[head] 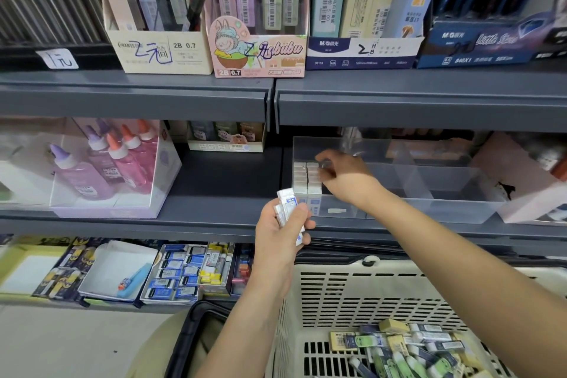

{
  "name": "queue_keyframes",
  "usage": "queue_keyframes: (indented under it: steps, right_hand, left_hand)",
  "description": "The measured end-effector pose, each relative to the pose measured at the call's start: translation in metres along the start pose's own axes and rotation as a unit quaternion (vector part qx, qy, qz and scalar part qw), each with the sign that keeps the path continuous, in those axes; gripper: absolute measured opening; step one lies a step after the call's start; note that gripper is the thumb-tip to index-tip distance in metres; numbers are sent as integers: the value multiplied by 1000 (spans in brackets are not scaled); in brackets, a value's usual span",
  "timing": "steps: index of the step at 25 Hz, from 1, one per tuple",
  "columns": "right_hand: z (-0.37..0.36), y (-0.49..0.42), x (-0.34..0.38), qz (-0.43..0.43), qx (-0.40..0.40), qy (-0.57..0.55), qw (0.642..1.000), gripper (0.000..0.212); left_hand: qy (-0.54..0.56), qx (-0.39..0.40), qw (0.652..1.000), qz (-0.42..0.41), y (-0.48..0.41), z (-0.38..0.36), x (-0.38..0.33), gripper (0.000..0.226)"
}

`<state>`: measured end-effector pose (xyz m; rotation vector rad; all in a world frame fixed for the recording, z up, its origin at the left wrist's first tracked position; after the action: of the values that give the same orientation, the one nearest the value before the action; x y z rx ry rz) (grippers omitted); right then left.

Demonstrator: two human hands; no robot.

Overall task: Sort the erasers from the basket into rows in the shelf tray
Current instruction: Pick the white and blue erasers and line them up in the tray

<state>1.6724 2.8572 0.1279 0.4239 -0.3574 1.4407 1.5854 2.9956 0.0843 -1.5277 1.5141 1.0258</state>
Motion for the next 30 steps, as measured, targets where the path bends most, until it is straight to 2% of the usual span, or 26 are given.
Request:
queue_keyframes:
  steps: [3,8,10,12,14,16,17,21,25,27,30]
  right_hand:
    - [2,0,1,-24,13,23,999,33]
    - [2,4,8,-38,53,65,996,15]
    - [2,7,8,-33,69,29,997,20]
    - [5,13,5,-23,77,6,997,34]
    - [10,22,3,11,42,1,999,39]
    - [17,36,7,61,-11,-41,997,27]
    - [17,44,10,80,-4,-82,993,22]
    - [14,65,15,88,96,-188,973,9]
    - [26,70,7,67,145,-305,939,6]
    - [29,71,4,55,155,-319,933,9]
    - [31,70,0,19,151,-347,926,10]
  left_hand:
    - [2,-2,1000,3,0,0,1,15]
    - [3,-2,1000,5,-1,0,1,13]
    - [0,0,1000,5,-1,1,1,13]
    - [-5,7,1000,5,0,0,1,14]
    - [-14,16,1000,8,0,-1,1,14]
    - [-25,28,999,20,-1,-3,0,14]
    - [-32,39,998,29,-1,-4,-1,14]
    - [-66,90,992,63,3,-9,-1,14]
    - [62,70,985,144,7,-10,-1,22]
    - [61,60,987,136,7,-8,-2,15]
    - [7,49,996,75,6,-8,-4,9]
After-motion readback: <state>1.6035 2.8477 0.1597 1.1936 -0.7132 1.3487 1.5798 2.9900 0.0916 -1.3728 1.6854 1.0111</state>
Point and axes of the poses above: each hand's wrist, its own y-axis away from the middle knuckle, its own z-axis out of the back of the hand, x = y × z, the point moved 4 cm from there along -y, towards the middle knuckle, and after that the axes turned 7 degrees about -z, right-handed, at the moved point
